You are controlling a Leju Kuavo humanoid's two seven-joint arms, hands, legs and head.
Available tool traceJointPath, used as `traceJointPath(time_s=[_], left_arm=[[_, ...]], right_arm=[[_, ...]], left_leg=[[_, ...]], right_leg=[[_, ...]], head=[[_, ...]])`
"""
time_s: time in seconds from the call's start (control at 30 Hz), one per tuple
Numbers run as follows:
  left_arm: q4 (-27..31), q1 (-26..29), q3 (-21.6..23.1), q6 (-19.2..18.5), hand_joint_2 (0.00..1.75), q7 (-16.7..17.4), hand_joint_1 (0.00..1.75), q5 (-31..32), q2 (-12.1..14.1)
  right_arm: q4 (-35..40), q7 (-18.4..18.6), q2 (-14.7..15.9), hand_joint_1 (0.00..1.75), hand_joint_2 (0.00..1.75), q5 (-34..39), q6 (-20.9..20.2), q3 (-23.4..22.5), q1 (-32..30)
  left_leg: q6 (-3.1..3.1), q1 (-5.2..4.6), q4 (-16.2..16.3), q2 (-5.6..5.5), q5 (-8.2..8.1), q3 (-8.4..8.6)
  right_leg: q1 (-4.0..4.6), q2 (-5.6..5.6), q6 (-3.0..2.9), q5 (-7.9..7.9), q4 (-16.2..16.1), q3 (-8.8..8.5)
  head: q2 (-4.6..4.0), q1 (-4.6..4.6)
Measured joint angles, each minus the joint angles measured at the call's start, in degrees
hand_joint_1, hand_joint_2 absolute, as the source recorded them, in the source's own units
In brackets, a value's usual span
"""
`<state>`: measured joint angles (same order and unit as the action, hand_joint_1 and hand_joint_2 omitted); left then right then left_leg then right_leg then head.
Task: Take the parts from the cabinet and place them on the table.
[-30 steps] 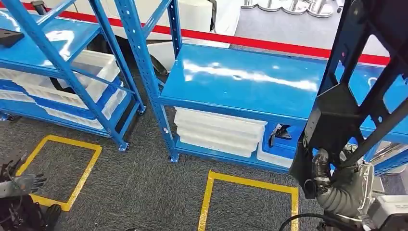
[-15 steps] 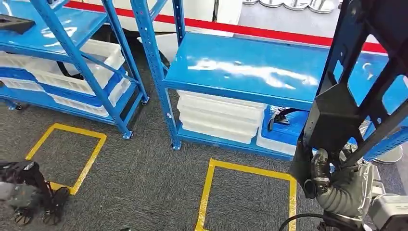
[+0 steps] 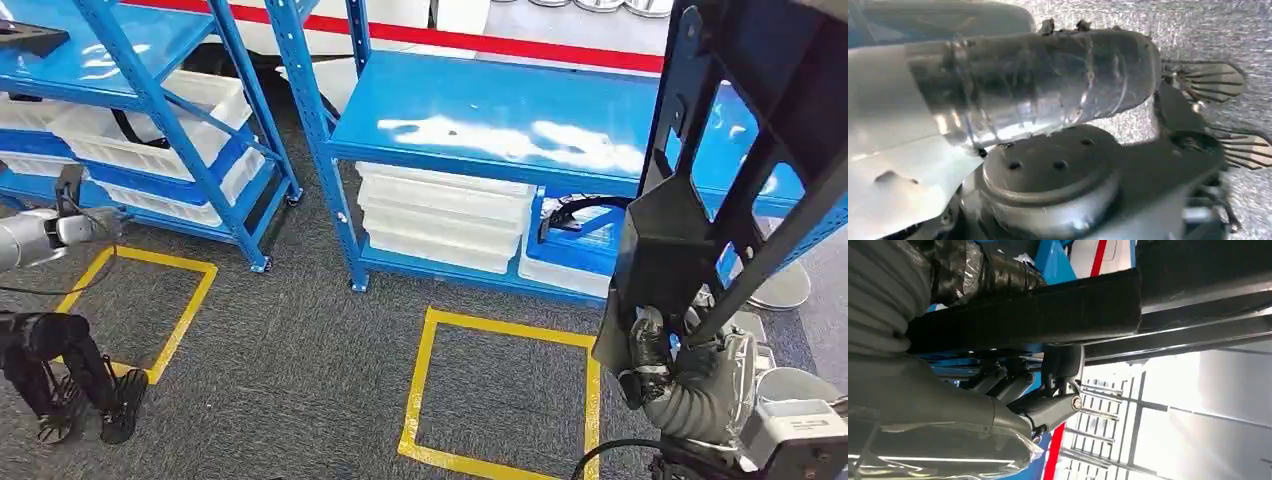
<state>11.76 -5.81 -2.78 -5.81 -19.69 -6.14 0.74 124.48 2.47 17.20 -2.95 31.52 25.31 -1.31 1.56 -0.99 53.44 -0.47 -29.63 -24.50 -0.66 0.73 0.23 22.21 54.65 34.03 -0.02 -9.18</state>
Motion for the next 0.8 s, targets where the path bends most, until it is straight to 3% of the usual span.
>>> traceJointPath(time_s=[0.07, 0.1, 0.13, 0.2, 0.23, 0.27, 0.3, 0.33, 0.37, 0.4, 0.43, 0.47, 0.57, 0.6, 0.63, 0.67, 0.7, 0.73, 0.77, 0.8], left_arm=[[0.0, 0.01, 0.0, 0.0, 0.0, 0.09, 0.0, 0.0, 0.0], [0.0, -0.04, 0.0, -0.04, 0.0, 0.09, 0.0, 0.04, 0.0], [0.0, -0.01, 0.0, -0.04, 0.0, 0.05, 0.0, 0.07, 0.0], [0.0, 0.01, 0.0, -0.02, 0.0, -0.02, 0.0, 0.09, -0.46], [0.0, -0.02, 0.0, -0.02, 0.0, -0.02, 0.0, 0.09, -0.68], [0.0, -0.01, 0.0, 0.0, 0.0, -0.02, 0.0, 0.09, -0.85], [0.0, -0.01, 0.0, 0.0, 0.0, -0.02, 0.0, 0.09, -1.03], [0.0, -0.01, 0.0, 0.0, 0.0, -0.02, 0.0, 0.09, -1.05], [0.0, -0.01, 0.0, 0.0, 0.0, -0.02, 0.0, 0.09, -1.05], [0.0, -0.04, 0.0, 0.0, 0.0, -0.02, 0.0, 0.09, -1.05], [0.02, -0.17, 0.0, -0.02, 0.0, -0.07, 0.0, 0.09, -1.05], [0.04, -0.29, 0.0, -0.02, 0.0, -0.15, 0.0, 0.09, -1.05], [0.02, -0.04, 0.0, -0.02, 0.0, -0.13, 0.0, 0.13, -1.05], [0.02, 0.12, 0.0, -0.02, 0.0, -0.11, 0.0, 0.13, -1.05], [0.0, 0.29, 0.0, 0.0, 0.0, -0.09, 0.0, 0.13, -1.05], [0.0, 0.39, 0.0, -0.02, 0.0, -0.2, 0.0, 0.13, -1.05], [0.0, 0.43, 0.02, -0.04, 0.0, -0.26, 0.0, 0.15, -0.77], [0.0, 0.37, 0.02, -0.04, 0.0, -0.26, 0.0, 0.15, -0.37], [0.0, 0.31, 0.02, -0.13, 0.0, -0.2, 0.0, 0.15, -0.09], [0.0, 0.31, 0.02, -0.13, 0.0, -0.2, 0.0, 0.15, 0.11]], right_arm=[[-0.18, 0.02, -0.09, 1.75, 1.75, -0.48, -0.15, 0.06, -0.05], [-0.24, 0.0, -0.09, 1.75, 1.75, -1.04, -0.15, 0.09, -0.06], [-0.31, 0.0, -0.11, 1.75, 1.75, -1.44, -0.2, 0.17, 0.08], [-0.57, 0.04, -0.13, 1.75, 1.75, -1.86, -0.24, 0.2, 0.06], [-0.72, 0.09, -0.2, 1.75, 1.75, -1.94, -0.24, 0.28, -0.01], [-0.87, 0.11, -0.22, 1.75, 1.75, -2.12, -0.24, 0.35, 0.0], [-1.03, 0.15, -0.22, 1.75, 1.75, -2.47, -0.26, 0.39, 0.0], [-1.12, 0.28, -0.22, 1.75, 1.75, -2.69, -0.26, 0.46, 0.02], [-1.18, 0.46, -0.22, 1.75, 1.75, -3.06, -0.28, 0.52, 0.02], [-1.25, 0.57, -0.24, 1.75, 1.75, -3.3, -0.35, 0.63, 0.06], [-1.23, 0.81, -0.24, 1.75, 1.75, -3.59, -0.35, 0.74, 0.13], [-1.2, 0.9, -0.24, 1.75, 1.75, -3.78, -0.35, 0.83, 0.22], [-1.35, 1.16, -0.35, 1.75, 1.75, -3.98, -0.42, 1.01, 0.34], [-1.44, 1.2, -0.5, 1.75, 1.75, -4.02, -0.42, 1.05, 0.38], [-1.47, 1.29, -0.55, 1.75, 1.75, -4.02, -0.42, 1.16, 0.43], [-1.44, 1.29, -0.57, 1.75, 1.75, -4.11, -0.44, 1.22, 0.45], [-1.44, 1.29, -0.59, 1.75, 1.75, -4.09, -0.5, 1.27, 0.45], [-1.44, 1.29, -0.61, 1.75, 1.75, -4.09, -0.5, 1.27, 0.41], [-1.44, 1.29, -0.66, 1.75, 1.75, -4.09, -0.5, 1.36, 0.42], [-1.47, 1.29, -0.77, 1.75, 1.75, -4.09, -0.5, 1.44, 0.41]], left_leg=[[0.23, 0.03, -0.64, 0.07, 0.96, -0.5], [0.41, 0.73, -1.7, 0.58, 1.57, -0.82], [0.75, 0.73, -1.85, 0.39, 2.31, -1.47], [1.11, 0.81, -1.41, 0.5, 3.44, -3.22], [1.11, 0.79, -1.17, 0.5, 3.98, -4.14], [1.0, 0.77, -0.86, 0.19, 4.65, -5.23], [0.88, 0.79, -0.53, 0.07, 5.27, -6.31], [0.7, 0.83, -0.13, -0.19, 5.82, -7.42], [0.48, 0.89, 0.31, -0.62, 6.39, -8.61], [0.23, 0.91, 0.72, -1.09, 6.99, -9.65], [-0.1, 0.91, 1.25, -1.59, 7.51, -10.18], [-0.41, 0.59, 1.69, -1.95, 7.94, -10.98], [-1.52, 0.8, 1.19, -3.69, 10.39, -11.8], [-1.76, 0.95, 1.42, -3.68, 10.11, -12.18], [-2.15, 0.84, 2.72, -2.28, 7.23, -12.71], [-2.46, 1.01, 5.87, -1.27, 3.26, -13.51], [-2.83, 1.17, 10.59, -0.58, -0.91, -14.52], [-3.13, 1.33, 15.19, -0.29, -3.61, -15.31], [-3.46, 1.55, 18.81, -0.21, -4.18, -15.58], [-3.75, 1.84, 20.49, -0.2, -2.59, -15.07]], right_leg=[[0.16, 0.08, 0.61, -1.08, -0.4, 0.18], [0.18, -0.32, 0.81, -0.04, -0.04, 0.88], [0.22, -0.48, 1.17, 2.7, 1.66, 1.87], [-0.18, -0.52, 1.64, 9.48, 10.48, 4.55], [-0.31, -0.53, 1.89, 11.43, 14.89, 5.6], [-0.38, -0.52, 2.0, 11.68, 18.2, 6.0], [-0.45, -0.52, 2.05, 10.15, 18.64, 5.16], [-0.51, -0.53, 2.02, 7.9, 16.97, 3.41], [-0.55, -0.64, 1.89, 5.8, 13.46, 0.58], [-0.56, -1.31, 1.63, 5.16, 8.93, -2.88], [-0.54, -3.48, 1.25, 6.71, 3.48, -7.23], [-0.59, -4.17, 0.76, 8.41, -1.7, -10.21], [-0.23, -2.49, 0.24, 7.47, -0.85, -8.68], [-0.89, -1.42, -0.32, 6.71, -1.15, -7.62], [-0.76, -0.87, -0.6, 6.12, -1.15, -7.17], [-0.74, -0.4, -1.02, 5.62, -1.23, -6.48], [-0.71, 0.19, -1.04, 4.89, -1.22, -5.65], [-0.7, 0.87, -1.01, 4.18, -1.21, -4.8], [-0.71, 1.52, -0.95, 3.46, -1.15, -3.9], [-0.74, 2.15, -0.83, 2.8, -1.09, -3.0]], head=[[0.02, -0.2], [0.02, -0.15], [0.0, 0.37], [0.02, 0.92], [0.0, 0.92], [0.0, 0.92], [0.02, 0.92], [0.0, 0.92], [0.0, 0.92], [0.0, 0.92], [0.0, 0.85], [0.0, 0.85], [0.0, 0.77], [0.02, 0.85], [0.0, 0.77], [0.0, 0.29], [0.0, 0.31], [0.0, 0.31], [0.0, 0.26], [0.02, 0.2]])
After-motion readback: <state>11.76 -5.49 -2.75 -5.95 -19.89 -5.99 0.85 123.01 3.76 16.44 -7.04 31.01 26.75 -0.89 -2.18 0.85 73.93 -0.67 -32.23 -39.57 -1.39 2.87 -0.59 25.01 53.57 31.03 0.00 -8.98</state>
